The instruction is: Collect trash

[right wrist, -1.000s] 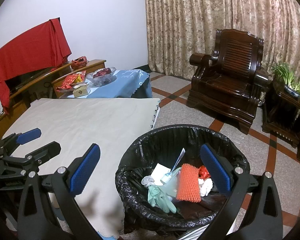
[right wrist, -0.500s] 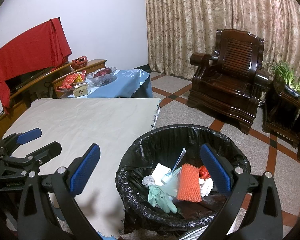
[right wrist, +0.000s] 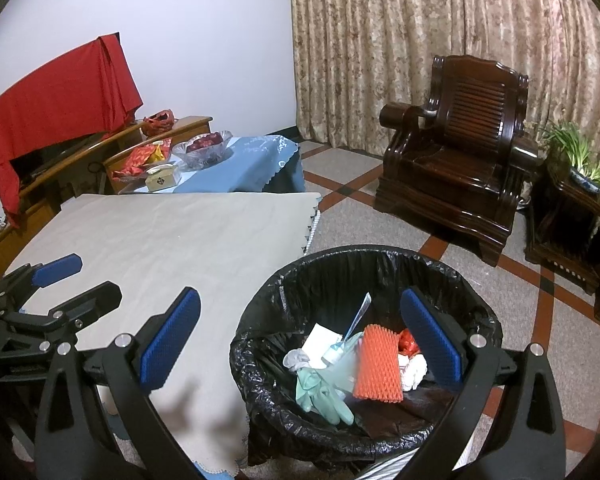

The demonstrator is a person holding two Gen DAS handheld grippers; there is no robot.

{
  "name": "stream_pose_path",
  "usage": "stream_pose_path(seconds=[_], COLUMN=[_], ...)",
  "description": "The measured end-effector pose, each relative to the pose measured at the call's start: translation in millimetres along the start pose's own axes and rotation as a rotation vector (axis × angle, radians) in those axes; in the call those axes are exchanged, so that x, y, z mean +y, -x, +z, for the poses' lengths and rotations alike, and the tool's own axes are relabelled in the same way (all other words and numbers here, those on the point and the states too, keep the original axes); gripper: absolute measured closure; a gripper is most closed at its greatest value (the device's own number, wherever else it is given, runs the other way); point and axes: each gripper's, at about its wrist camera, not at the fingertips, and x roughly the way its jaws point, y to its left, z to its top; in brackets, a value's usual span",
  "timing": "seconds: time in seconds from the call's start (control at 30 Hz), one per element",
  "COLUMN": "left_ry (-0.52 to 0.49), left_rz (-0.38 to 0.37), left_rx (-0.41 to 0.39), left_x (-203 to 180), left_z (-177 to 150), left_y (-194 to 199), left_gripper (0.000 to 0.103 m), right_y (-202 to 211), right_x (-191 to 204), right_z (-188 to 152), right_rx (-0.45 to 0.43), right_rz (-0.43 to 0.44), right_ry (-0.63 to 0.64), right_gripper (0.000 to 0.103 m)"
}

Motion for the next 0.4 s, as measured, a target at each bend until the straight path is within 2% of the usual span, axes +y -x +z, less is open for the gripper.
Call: stream_pose_path(seconds=[0.4], left_ry=[-0.001], left_rz=[0.001], left_rx=[0.002], left_x=[-1.7], left_z=[1.0], left_y=[-0.1], left_gripper=[0.006], right_y=[-0.9], right_x=[0.2], right_z=[-1.5], right_rx=[0.002], right_rz=[0.000], right_ry=[0.000], right_gripper=[0.005])
